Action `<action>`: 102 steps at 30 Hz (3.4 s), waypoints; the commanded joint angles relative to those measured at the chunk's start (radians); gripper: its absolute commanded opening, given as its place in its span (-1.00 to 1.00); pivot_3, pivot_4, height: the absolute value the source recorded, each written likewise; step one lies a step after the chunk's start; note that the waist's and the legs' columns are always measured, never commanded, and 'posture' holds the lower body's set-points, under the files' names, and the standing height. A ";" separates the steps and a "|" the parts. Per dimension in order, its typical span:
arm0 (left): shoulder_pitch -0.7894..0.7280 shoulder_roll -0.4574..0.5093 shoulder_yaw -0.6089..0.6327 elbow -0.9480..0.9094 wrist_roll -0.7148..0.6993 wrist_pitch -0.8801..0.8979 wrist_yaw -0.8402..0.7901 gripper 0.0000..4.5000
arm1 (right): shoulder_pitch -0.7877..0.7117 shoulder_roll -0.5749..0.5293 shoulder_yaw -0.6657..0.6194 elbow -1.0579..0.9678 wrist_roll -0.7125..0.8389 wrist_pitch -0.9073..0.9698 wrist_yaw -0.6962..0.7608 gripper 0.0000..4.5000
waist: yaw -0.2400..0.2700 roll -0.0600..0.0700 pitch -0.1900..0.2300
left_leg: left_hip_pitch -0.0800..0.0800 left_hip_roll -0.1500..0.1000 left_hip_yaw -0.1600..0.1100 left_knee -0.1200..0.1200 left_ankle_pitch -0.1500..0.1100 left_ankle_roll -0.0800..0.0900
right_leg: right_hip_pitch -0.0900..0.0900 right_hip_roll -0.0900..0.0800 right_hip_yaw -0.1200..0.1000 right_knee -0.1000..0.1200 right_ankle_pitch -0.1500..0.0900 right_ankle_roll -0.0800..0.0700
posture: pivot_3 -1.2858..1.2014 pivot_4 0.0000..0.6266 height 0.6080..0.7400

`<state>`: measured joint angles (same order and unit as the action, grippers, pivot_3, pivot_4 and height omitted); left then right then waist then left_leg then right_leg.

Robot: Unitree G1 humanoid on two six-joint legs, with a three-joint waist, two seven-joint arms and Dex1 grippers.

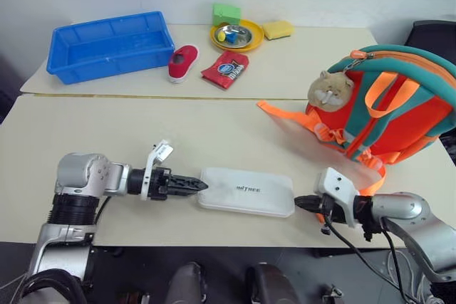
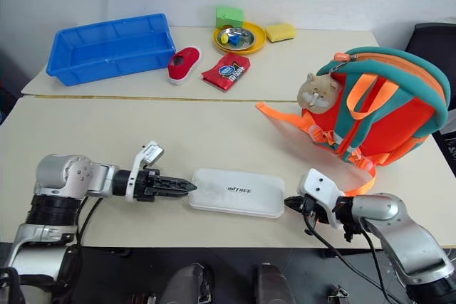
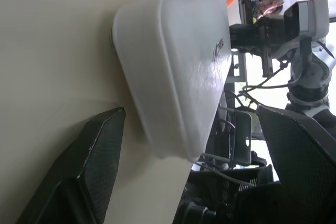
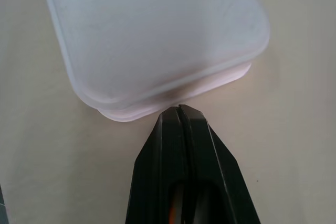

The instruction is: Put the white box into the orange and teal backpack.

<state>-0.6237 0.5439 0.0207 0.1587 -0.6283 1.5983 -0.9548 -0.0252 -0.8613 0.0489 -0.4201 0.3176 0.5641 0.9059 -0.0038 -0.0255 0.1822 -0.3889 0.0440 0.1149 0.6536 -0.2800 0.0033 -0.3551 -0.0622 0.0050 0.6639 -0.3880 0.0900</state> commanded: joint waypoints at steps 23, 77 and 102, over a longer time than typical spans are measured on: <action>-0.146 -0.119 0.163 0.151 -0.161 0.013 0.023 -0.41 | 0.215 0.201 -0.309 -0.171 0.105 0.033 -0.251 -0.93 | 0.001 0.001 0.000 | -0.002 -0.004 -0.010 -0.002 0.002 -0.001 | 0.003 -0.003 -0.009 -0.003 0.000 0.000 | 0.03 -0.52 1.00; -0.430 0.027 0.200 0.129 -0.176 -0.600 -0.223 -0.41 | -0.049 -0.179 -0.827 -0.134 1.317 0.610 -0.061 -0.99 | -0.021 0.000 0.004 | -0.019 -0.001 -0.004 -0.004 0.008 -0.003 | -0.019 0.001 -0.001 0.004 0.001 0.000 | 0.03 -0.52 1.00; -0.515 -0.131 -0.193 0.241 0.261 -1.322 -0.534 -0.41 | 0.127 -0.197 -0.836 -0.136 1.152 0.511 0.028 -0.99 | 0.003 -0.001 0.005 | -0.019 -0.002 -0.005 -0.001 0.007 0.000 | -0.016 0.002 -0.001 0.000 0.002 0.001 | 0.03 -0.52 1.00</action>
<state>-1.1203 0.4281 -0.1495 0.4451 -0.3864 0.3260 -1.4850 0.1158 -1.0653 -0.7878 -0.5408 1.4661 1.1081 0.9423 -0.0010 -0.0268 0.1868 -0.4078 0.0424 0.1099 0.6524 -0.2730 0.0037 -0.3714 -0.0602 0.0043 0.6638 -0.3861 0.0911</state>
